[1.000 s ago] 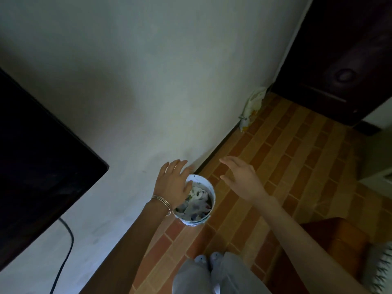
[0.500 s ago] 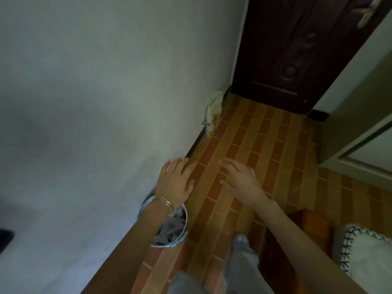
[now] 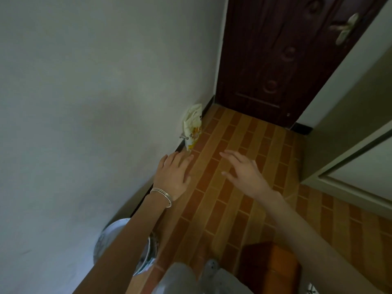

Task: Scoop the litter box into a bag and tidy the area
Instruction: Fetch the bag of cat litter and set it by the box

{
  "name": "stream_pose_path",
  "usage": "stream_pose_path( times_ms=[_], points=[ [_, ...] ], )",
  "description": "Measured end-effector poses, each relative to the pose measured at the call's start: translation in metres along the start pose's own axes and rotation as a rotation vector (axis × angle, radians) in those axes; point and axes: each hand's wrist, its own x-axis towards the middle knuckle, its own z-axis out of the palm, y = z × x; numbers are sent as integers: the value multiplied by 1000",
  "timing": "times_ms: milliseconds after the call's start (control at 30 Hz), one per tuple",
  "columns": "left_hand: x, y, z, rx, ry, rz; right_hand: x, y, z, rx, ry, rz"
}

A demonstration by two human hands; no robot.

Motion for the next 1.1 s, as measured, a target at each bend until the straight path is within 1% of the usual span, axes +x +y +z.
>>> stream_pose_path(
  times_ms=[200, 400, 833, 1100],
  points=[
    [44, 9, 15, 4, -12, 0, 27, 46, -11, 51, -6, 4],
    [107, 5, 37, 16, 22, 9, 76, 90, -12, 63, -28, 17],
    [292, -38, 69, 24, -15, -26, 257, 164, -63, 46, -20, 11],
    [362, -55, 101, 66, -76, -113, 339, 214, -64, 88, -78, -5]
  ],
)
